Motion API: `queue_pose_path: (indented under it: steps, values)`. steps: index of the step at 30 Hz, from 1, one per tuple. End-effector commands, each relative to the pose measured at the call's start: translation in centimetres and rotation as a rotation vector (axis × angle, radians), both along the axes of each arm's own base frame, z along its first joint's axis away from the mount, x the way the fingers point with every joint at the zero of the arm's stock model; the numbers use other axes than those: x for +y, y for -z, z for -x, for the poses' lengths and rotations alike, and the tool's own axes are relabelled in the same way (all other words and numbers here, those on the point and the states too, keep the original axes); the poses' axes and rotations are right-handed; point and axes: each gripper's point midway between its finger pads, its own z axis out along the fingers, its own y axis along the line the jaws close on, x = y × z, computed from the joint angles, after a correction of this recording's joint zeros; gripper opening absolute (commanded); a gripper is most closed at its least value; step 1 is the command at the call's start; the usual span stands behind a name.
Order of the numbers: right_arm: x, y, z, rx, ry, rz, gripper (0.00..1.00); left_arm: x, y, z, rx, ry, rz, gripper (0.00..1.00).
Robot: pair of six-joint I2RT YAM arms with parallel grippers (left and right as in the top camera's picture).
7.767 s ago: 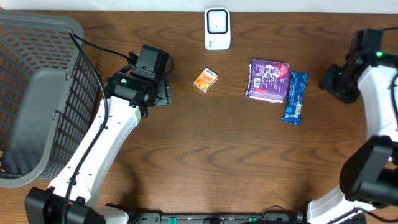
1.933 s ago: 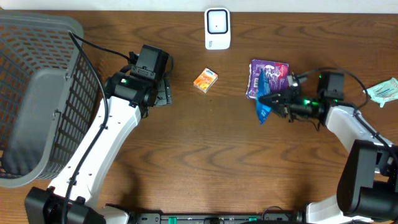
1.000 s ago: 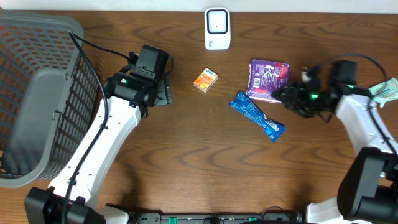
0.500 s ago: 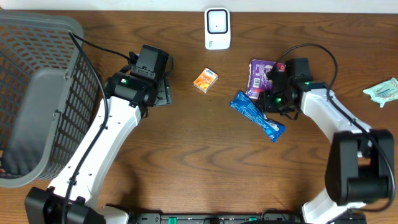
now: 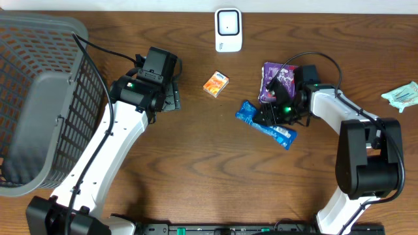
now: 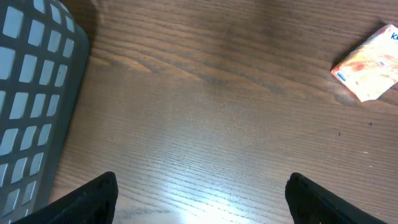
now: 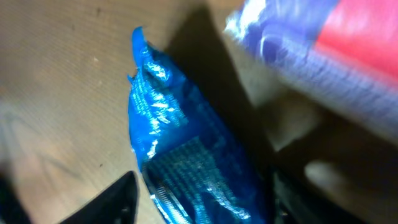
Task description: Scan the item barcode
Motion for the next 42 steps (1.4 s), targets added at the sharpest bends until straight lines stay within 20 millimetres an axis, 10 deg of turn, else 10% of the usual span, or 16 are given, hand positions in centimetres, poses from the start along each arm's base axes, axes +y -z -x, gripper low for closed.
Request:
queue_pose_path:
  steps: [1, 10, 13, 19, 28, 36, 42]
  values:
    - [-0.1, 2.1, 2.2, 0.1, -0.015, 0.012, 0.57, 0.3, -0.1, -0.2, -0.006, -0.017, -0.013, 0.86]
    - [-0.9, 2.8, 3.7, 0.181, 0.003, 0.064, 0.4, 0.3, -0.1, -0.2, -0.006, -0.017, -0.013, 0.86]
    - [-0.9, 3.0, 4.7, 0.22, -0.008, 0.089, 0.59, 0.3, -0.1, -0.2, -0.006, -0.017, -0.014, 0.86]
    - [-0.5, 4.0, 6.1, 0.276, -0.031, 0.141, 0.57, 0.3, -0.1, -0.2, -0.006, -0.017, -0.014, 0.86]
    - [0.6, 5.8, 7.6, 0.364, -0.028, 0.163, 0.01, 0.3, -0.1, -0.2, -0.006, -0.017, -0.013, 0.86]
    - [-1.0, 3.3, 3.1, 0.313, 0.183, 0.259, 0.02, 0.3, -0.1, -0.2, -0.006, -0.017, -0.014, 0.86]
    - [-5.1, -3.2, -1.7, 0.044, 0.329, 0.532, 0.02, 0.3, -0.1, -0.2, -0.006, -0.017, -0.013, 0.86]
